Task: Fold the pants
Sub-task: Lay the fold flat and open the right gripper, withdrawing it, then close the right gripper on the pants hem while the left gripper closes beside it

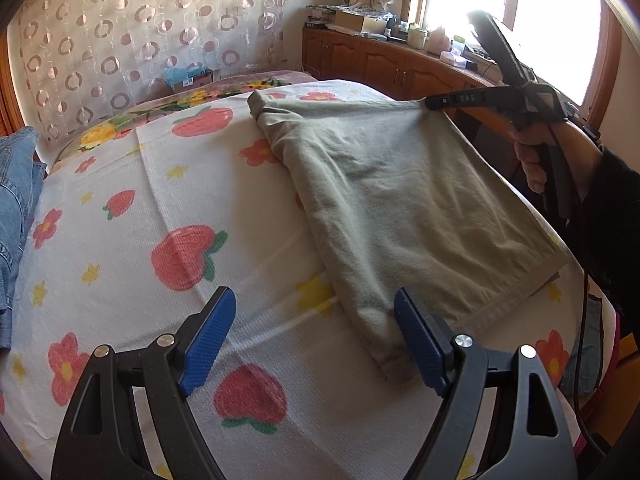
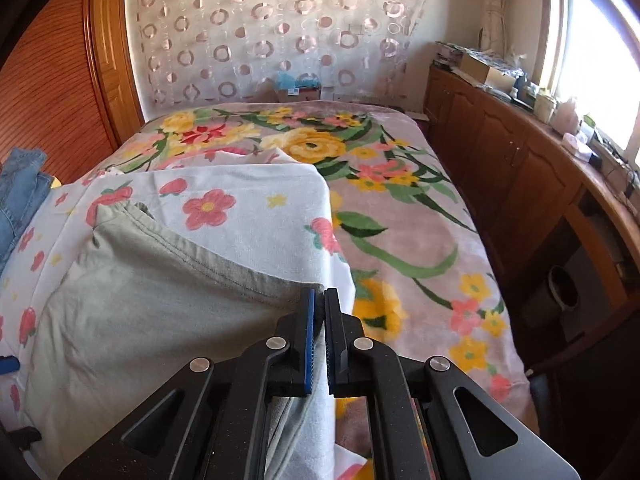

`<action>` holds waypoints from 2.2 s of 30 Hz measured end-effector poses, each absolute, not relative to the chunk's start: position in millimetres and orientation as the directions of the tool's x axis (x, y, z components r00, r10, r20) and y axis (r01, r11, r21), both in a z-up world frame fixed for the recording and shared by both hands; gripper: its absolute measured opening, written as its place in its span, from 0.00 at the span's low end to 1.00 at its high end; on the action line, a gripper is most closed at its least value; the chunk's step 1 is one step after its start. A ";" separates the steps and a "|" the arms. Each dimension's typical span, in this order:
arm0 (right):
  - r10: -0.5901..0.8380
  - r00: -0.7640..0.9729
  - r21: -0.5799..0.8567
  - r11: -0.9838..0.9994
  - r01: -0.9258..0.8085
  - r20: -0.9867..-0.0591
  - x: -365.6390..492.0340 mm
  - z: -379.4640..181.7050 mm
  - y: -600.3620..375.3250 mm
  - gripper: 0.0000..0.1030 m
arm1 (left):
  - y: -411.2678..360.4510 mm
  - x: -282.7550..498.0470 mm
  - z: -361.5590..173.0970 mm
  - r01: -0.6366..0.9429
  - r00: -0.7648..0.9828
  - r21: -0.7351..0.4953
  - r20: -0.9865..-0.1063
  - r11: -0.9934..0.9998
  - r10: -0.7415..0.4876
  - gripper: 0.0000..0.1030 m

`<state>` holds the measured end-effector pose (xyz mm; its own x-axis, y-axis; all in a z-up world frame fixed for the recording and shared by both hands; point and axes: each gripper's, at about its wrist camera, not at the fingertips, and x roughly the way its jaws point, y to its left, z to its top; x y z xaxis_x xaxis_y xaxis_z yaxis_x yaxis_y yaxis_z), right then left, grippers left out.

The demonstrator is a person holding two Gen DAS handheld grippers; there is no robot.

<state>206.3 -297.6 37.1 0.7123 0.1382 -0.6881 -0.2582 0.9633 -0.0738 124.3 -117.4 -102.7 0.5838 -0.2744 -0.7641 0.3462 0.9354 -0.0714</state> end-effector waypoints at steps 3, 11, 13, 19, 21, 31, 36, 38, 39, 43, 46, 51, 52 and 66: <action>0.133 0.697 -0.075 0.963 -0.259 -0.705 206.6 34.4 -294.8 0.04 | -115.6 125.8 -104.2 0.342 0.573 -0.085 -0.771 0.936 -0.279 0.80; 0.187 0.725 -0.047 0.956 -0.289 -0.663 170.1 47.8 -294.5 0.20 | -119.7 128.8 -104.0 0.342 0.575 -0.056 -0.777 0.938 -0.256 0.80; 0.196 0.734 -0.044 0.955 -0.294 -0.650 148.7 48.0 -295.8 0.35 | -120.7 128.4 -104.7 0.342 0.576 -0.051 -0.778 0.938 -0.252 0.80; 0.246 0.751 0.007 0.952 -0.306 -0.613 72.1 39.7 -310.5 0.42 | -121.4 128.4 -105.2 0.342 0.577 -0.051 -0.777 0.938 -0.252 0.80; 0.255 0.738 0.002 0.946 -0.325 -0.625 52.2 32.4 -312.2 0.42 | -120.8 128.3 -105.0 0.342 0.578 -0.050 -0.776 0.939 -0.251 0.80; 0.297 0.722 0.086 0.945 -0.315 -0.625 -6.1 17.9 -330.2 0.42 | -120.9 127.7 -105.5 0.341 0.579 -0.048 -0.776 0.939 -0.250 0.80; 0.302 0.710 0.114 0.947 -0.301 -0.636 -11.0 17.3 -338.3 0.42 | -120.9 127.5 -105.6 0.342 0.579 -0.048 -0.776 0.939 -0.250 0.80; 0.310 0.704 0.125 0.945 -0.303 -0.639 -11.1 16.2 -339.3 0.42 | -121.0 127.5 -105.6 0.341 0.580 -0.048 -0.776 0.939 -0.250 0.80; 0.309 0.703 0.124 0.945 -0.303 -0.640 -11.8 16.5 -338.0 0.42 | -121.0 127.6 -105.7 0.342 0.579 -0.047 -0.776 0.939 -0.250 0.80; 0.317 0.693 0.132 0.942 -0.308 -0.648 -11.8 16.3 -332.7 0.38 | -121.0 127.6 -105.9 0.342 0.579 -0.048 -0.776 0.939 -0.250 0.80; 0.299 0.686 0.114 0.946 -0.302 -0.664 -9.4 14.8 -327.0 0.37 | -121.0 127.6 -105.9 0.342 0.579 -0.048 -0.776 0.938 -0.251 0.80; 0.298 0.679 0.127 0.948 -0.290 -0.671 -9.8 15.7 -329.2 0.36 | -120.8 127.7 -105.9 0.342 0.579 -0.047 -0.776 0.938 -0.250 0.80; 0.295 0.679 0.126 0.949 -0.288 -0.672 -9.3 16.1 -328.5 0.36 | -121.0 127.7 -106.1 0.342 0.579 -0.048 -0.776 0.938 -0.251 0.80; 0.328 0.672 0.150 0.939 -0.310 -0.664 -10.0 11.8 -320.7 0.16 | -121.1 127.8 -106.2 0.343 0.580 -0.046 -0.776 0.938 -0.250 0.80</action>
